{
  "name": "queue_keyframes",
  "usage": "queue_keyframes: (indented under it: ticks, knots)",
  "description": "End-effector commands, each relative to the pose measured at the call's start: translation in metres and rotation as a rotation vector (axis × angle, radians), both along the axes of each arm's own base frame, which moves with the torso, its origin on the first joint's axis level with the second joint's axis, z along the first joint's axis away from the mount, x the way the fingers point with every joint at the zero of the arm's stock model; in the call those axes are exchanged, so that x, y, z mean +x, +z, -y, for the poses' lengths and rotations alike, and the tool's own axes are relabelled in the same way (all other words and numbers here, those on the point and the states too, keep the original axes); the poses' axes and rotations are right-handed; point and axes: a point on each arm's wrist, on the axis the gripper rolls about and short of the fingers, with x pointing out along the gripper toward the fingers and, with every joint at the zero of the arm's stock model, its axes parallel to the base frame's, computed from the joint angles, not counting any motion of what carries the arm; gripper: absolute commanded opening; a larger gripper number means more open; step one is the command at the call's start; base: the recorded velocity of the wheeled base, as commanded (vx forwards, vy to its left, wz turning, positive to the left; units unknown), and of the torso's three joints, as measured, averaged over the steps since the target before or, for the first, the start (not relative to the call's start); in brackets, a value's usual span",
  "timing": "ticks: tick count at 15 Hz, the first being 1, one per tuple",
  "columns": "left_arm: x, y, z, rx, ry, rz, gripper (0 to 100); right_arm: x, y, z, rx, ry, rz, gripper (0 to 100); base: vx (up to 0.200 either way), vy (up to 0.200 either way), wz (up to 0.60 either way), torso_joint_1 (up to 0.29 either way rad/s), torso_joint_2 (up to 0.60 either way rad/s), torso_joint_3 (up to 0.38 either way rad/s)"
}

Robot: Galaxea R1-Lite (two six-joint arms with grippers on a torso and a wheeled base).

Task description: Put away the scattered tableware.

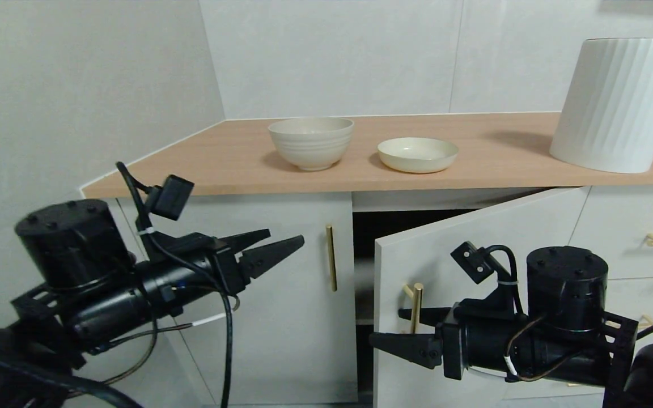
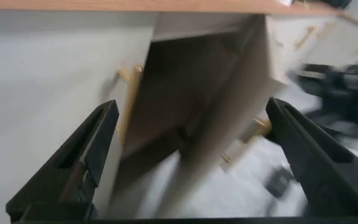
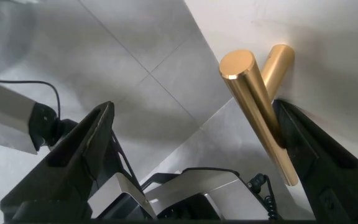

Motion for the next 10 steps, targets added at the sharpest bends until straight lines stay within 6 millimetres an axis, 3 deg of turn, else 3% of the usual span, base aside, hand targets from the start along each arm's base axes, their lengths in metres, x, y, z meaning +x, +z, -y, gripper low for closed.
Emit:
queue_keyframes:
  ticks: [1, 2, 5, 8, 10]
  knots:
    - [0.009, -0.060, 0.021, 0.066, -0.001, -0.159, 100, 0.000, -0.001, 0.000, -0.002, 0.001, -0.002, 100, 0.000, 0.000, 0.00, 0.000, 0.00, 0.000]
    - [0.005, -0.061, 0.027, 0.072, -0.024, -0.165, 0, 0.000, -0.001, 0.000, -0.002, 0.001, -0.002, 100, 0.000, 0.000, 0.00, 0.000, 0.00, 0.000]
    - [0.012, -0.056, 0.033, 0.055, -0.041, -0.126, 0, 0.000, -0.001, 0.000, -0.004, 0.001, -0.002, 100, 0.000, 0.000, 0.00, 0.000, 0.00, 0.000]
    - [0.041, -0.057, 0.048, 0.039, -0.044, -0.083, 0, 0.000, -0.002, 0.000, -0.005, 0.001, -0.003, 100, 0.000, 0.000, 0.00, 0.000, 0.00, 0.000]
    - [0.049, -0.065, 0.060, 0.043, -0.068, -0.085, 0, 0.000, -0.001, 0.000, -0.004, 0.001, -0.002, 100, 0.000, 0.000, 0.00, 0.000, 0.00, 0.000]
